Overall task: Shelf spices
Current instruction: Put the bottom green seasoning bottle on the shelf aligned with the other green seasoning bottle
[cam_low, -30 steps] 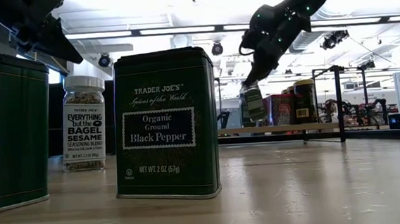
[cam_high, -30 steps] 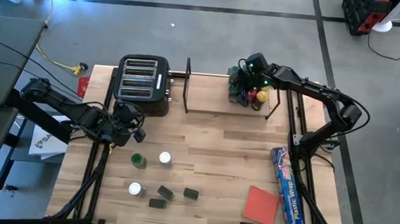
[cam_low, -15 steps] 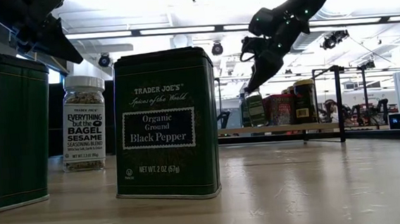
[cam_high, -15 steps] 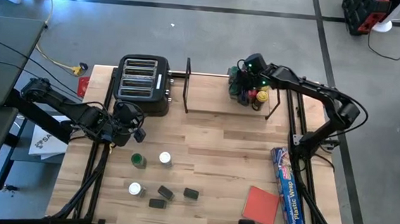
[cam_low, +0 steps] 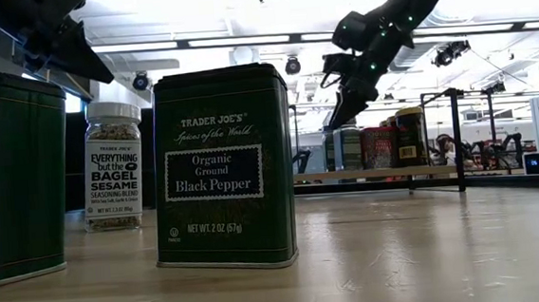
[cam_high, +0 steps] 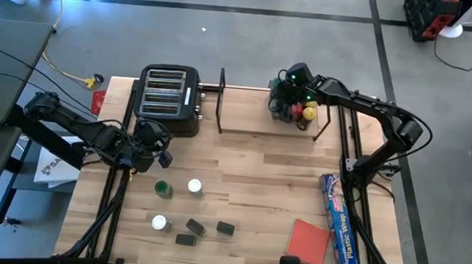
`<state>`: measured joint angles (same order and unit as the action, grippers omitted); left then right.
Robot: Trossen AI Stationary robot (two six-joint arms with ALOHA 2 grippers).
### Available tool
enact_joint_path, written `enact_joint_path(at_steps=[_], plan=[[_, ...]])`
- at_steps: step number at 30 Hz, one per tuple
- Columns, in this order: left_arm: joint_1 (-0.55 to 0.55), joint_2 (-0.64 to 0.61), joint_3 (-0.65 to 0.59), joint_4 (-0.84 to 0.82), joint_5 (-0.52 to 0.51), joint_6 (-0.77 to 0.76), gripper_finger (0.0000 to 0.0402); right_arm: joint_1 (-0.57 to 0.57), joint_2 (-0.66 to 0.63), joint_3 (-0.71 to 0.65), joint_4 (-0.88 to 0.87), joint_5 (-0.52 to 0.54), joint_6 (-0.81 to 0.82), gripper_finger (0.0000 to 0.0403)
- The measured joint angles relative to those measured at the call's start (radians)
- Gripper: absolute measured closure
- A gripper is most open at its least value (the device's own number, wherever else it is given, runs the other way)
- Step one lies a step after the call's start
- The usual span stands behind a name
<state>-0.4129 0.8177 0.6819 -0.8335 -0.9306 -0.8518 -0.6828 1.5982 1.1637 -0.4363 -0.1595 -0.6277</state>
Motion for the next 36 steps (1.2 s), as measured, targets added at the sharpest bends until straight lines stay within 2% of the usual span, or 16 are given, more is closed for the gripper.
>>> enact_joint_path(at_steps=[6,11,14,18,22,26,31,36], plan=[[0.0,0.0,0.0,0.017,0.002,0.009,0.0399,0.057,-0.001,0.097,-0.087,0.075,0.011,0.0125],[0.0,0.0,0.0,0.019,0.002,0.009,0.0399,0.13,-0.003,0.2,-0.248,0.103,0.124,0.0126],[0.0,0.0,0.0,0.02,0.002,0.009,0.0399,0.189,-0.004,0.203,-0.366,0.103,0.183,0.0138],[0.0,0.0,0.0,0.02,0.001,0.012,0.0399,0.284,-0.004,0.128,-0.402,0.131,0.261,0.0183],[0.0,0.0,0.0,0.021,-0.003,0.026,0.0399,0.338,-0.003,0.027,-0.323,0.273,0.334,0.0252],[0.0,0.0,0.0,0.022,-0.018,0.027,0.0399,0.331,-0.002,-0.061,-0.197,0.415,0.407,0.0318],[0.0,0.0,0.0,0.022,-0.018,0.026,0.0399,0.301,-0.002,-0.13,-0.024,0.431,0.422,0.0374],[0.0,0.0,0.0,0.023,-0.017,0.026,0.0399,0.268,-0.002,-0.138,-0.002,0.477,0.437,0.04]])
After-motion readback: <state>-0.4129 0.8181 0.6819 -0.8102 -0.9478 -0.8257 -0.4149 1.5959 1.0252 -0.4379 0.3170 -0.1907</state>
